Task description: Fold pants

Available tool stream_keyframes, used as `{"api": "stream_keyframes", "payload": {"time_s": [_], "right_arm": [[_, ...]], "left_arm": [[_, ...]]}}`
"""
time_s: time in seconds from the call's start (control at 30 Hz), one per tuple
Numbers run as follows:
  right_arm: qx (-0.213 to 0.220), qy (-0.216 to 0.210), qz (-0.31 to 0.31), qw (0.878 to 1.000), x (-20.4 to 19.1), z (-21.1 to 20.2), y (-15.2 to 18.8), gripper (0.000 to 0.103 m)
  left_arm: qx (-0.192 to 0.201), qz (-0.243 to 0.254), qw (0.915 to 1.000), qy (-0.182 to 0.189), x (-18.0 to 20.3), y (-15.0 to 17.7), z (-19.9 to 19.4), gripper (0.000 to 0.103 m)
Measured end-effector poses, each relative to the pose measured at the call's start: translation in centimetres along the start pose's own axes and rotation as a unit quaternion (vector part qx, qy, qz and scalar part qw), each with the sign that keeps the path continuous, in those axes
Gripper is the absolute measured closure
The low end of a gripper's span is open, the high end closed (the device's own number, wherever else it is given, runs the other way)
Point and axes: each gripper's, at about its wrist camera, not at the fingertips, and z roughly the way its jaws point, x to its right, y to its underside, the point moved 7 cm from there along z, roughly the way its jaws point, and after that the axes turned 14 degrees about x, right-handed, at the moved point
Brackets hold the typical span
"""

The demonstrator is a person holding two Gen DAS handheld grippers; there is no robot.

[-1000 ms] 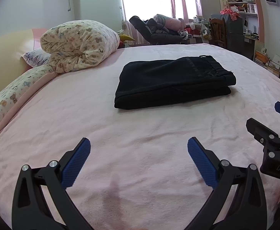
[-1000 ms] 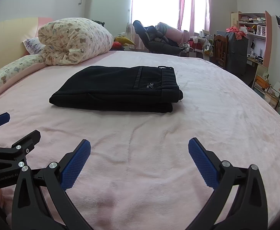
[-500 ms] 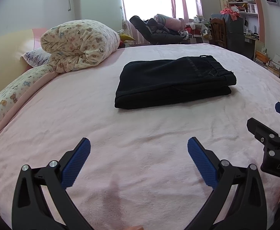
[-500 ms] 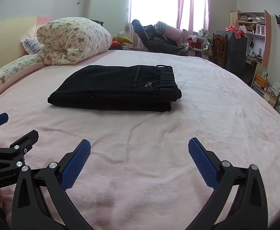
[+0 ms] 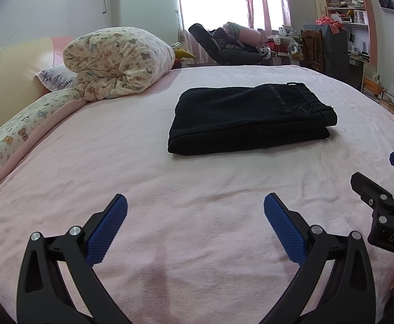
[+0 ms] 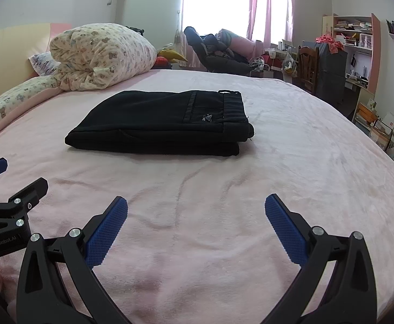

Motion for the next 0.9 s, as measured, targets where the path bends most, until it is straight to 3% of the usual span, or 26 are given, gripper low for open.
{"api": "stream_keyframes", "payload": {"time_s": [0.9], "right_arm": [[-0.01, -0.003, -0.004, 1.0, 0.64, 0.49, 0.3, 0.001]], "left_arm": [[0.005, 0.008, 0.9999, 0.005, 0.62, -0.08, -0.37, 0.002]]}}
